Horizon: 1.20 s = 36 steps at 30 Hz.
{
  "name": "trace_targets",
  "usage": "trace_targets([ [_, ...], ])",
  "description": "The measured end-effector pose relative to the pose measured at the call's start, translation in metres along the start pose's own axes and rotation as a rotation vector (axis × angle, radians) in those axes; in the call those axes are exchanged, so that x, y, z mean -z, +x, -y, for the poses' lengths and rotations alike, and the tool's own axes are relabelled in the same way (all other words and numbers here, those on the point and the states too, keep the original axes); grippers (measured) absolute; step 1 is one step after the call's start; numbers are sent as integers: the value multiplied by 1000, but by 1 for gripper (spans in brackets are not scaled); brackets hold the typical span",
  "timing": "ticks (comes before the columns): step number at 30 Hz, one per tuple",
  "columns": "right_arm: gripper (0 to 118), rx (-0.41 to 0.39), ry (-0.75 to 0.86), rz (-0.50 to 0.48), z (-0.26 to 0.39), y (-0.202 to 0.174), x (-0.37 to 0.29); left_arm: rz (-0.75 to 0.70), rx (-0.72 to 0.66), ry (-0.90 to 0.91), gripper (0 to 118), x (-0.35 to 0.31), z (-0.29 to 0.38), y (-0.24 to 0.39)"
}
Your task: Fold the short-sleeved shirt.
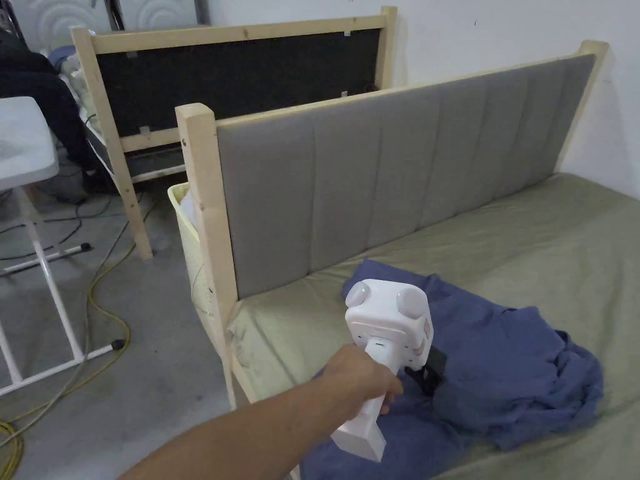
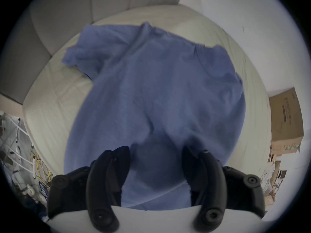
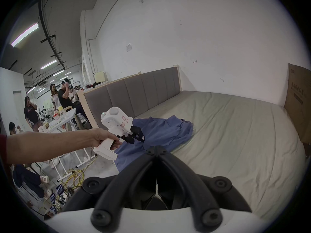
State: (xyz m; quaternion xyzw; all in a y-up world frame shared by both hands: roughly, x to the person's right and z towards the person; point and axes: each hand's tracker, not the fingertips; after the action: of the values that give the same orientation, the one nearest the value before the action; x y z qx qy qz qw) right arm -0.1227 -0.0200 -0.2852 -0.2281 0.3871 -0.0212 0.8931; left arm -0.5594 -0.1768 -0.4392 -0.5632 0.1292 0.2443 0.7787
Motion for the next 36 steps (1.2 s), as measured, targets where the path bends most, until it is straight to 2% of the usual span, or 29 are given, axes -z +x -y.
trace_targets([
  [1,0,6,-3,2,0,1,1,-10,12,5,57,2,4,3],
  [2,0,8,-5,4,1,2,1,-12,18,11,37,2,6,6],
  [3,0,7,-6,7,1,2,2,-41,27,34,8,1,9,8],
  [4,0,5,-9,10,1,2,2,-63,24,58,1,0,10,4],
  [10,0,4,-4,10,1,4,-4,28,2,91,0,-13,13,-3],
  [14,0,0,20,26,-2,7,-12,107,83,209,0,-57,15,7],
  [22,0,9,81,66,-10,18,-46,412,50,436,0,-162,29,28],
  [31,0,43,188,154,-17,43,-109,484,230,634,0,-281,40,115],
  [36,0,62,247,216,-16,58,-152,534,339,660,0,-327,52,184],
])
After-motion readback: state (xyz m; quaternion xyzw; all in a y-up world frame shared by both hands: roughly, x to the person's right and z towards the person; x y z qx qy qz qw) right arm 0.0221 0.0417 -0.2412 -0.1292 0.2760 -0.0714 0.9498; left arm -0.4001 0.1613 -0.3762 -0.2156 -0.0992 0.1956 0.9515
